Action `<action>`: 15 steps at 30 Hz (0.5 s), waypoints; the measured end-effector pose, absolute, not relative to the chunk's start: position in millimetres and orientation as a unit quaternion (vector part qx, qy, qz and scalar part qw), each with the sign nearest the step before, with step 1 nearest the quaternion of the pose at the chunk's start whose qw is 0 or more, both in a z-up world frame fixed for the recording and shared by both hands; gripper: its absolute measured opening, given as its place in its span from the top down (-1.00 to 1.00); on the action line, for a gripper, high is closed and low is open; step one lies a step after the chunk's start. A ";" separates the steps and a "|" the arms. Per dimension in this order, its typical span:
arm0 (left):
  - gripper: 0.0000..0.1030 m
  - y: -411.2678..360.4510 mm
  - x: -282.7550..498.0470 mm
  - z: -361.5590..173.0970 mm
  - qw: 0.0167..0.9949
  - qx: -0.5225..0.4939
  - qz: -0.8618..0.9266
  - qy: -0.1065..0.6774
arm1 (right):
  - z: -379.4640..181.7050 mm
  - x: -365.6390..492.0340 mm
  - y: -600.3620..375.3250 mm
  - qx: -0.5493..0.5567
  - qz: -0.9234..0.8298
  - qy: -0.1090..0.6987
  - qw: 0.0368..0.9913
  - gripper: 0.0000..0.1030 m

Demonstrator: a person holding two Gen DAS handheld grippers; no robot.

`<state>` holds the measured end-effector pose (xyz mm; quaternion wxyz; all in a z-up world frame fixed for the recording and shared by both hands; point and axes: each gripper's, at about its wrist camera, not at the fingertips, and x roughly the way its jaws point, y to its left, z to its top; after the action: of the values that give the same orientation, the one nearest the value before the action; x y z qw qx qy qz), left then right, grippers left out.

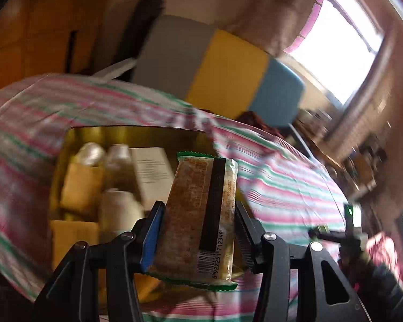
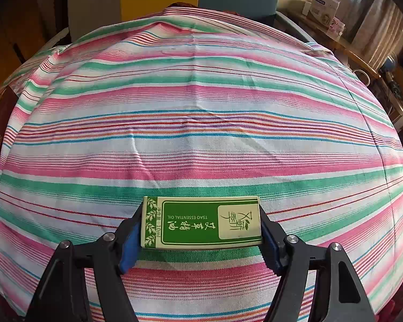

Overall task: Organize objects
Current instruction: 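Carry the cracker bar into the gold tray and open the left tool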

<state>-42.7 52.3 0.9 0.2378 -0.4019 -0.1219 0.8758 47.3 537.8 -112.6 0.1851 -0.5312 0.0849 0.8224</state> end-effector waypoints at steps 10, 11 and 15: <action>0.01 96.1 -97.5 -19.2 0.241 -0.454 0.842 -0.164 | -112.6 47.3 537.5 -0.532 0.822 0.081 0.185 -0.41; 0.01 105.7 -104.4 -21.4 0.237 -0.459 0.842 -0.158 | -112.7 47.3 537.3 -0.532 0.822 0.081 0.186 -0.41; 0.01 125.8 -127.6 -38.9 0.214 -0.481 0.839 -0.135 | -112.6 46.5 537.2 -0.533 0.823 0.078 0.184 -0.41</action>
<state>-127.6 125.8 -38.9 0.2135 -0.4814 -0.1347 0.8393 46.5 537.2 -112.6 0.1838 -0.5326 0.0776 0.8225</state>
